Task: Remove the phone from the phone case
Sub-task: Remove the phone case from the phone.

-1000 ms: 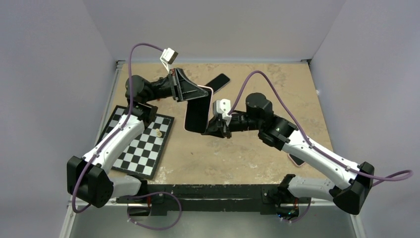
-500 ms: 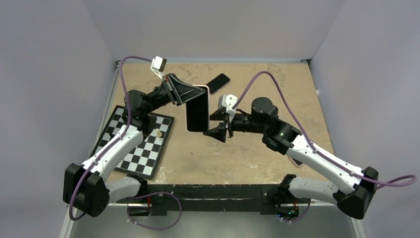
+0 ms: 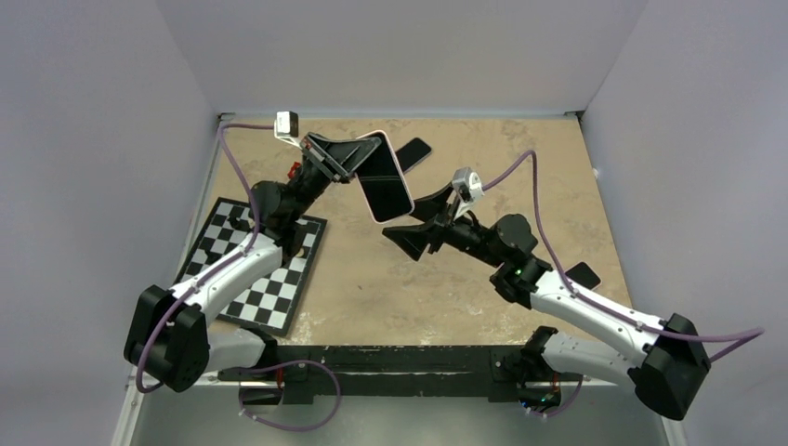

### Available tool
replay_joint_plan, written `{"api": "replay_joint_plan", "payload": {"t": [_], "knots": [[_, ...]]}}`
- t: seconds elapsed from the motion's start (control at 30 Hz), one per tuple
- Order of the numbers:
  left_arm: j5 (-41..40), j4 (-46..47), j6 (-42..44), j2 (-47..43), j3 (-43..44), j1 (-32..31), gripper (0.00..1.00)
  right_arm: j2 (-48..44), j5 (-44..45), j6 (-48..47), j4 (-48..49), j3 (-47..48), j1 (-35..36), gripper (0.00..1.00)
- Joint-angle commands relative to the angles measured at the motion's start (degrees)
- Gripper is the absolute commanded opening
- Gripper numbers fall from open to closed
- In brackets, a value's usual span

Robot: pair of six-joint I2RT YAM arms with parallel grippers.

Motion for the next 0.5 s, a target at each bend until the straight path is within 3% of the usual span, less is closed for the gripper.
{"api": "replay_joint_plan", "payload": {"t": [0.0, 0.2, 0.47], "knots": [[-6.73, 11.06, 0.23, 0.40, -0.12, -0.91, 0.00, 2.11, 4.57, 10.95, 20.13, -2.84, 0.00, 0.76], [-8.62, 13.47, -0.84, 2.15, 0.48, -1.56, 0.00, 4.79, 4.18, 11.88, 27.34, -3.17, 0.10, 0.68], [-8.44, 14.43, -3.28, 3.32, 1.33, -1.69, 0.00, 5.41, 1.98, 10.08, 29.44, -2.66, 0.10, 0.62]]}}
